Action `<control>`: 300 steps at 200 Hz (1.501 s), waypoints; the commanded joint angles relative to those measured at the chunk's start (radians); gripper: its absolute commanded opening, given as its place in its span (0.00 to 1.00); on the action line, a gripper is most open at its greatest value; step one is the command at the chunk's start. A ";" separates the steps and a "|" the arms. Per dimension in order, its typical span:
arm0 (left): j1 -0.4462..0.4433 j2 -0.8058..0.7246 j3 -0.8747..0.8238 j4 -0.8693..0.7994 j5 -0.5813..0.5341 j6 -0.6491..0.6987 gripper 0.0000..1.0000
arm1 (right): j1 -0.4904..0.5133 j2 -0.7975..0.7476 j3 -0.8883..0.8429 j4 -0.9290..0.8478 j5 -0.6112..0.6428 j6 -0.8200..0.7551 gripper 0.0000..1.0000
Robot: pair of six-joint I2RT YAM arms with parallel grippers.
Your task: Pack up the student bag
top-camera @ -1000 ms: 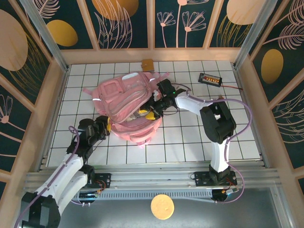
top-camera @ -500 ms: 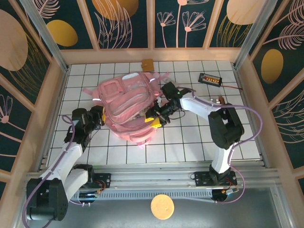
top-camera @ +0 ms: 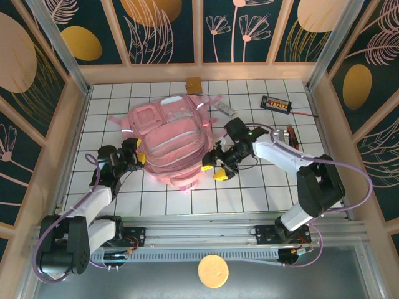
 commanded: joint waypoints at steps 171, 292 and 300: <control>0.040 0.170 0.452 -0.805 -0.013 0.995 0.60 | -0.088 0.314 0.254 0.261 0.302 0.011 0.79; 0.037 0.336 0.463 -0.711 0.088 1.095 0.51 | -0.063 0.215 0.430 0.066 0.445 -0.001 0.79; 0.038 0.356 0.472 -0.691 0.095 1.079 0.51 | -0.056 0.208 0.439 0.064 0.453 0.000 0.80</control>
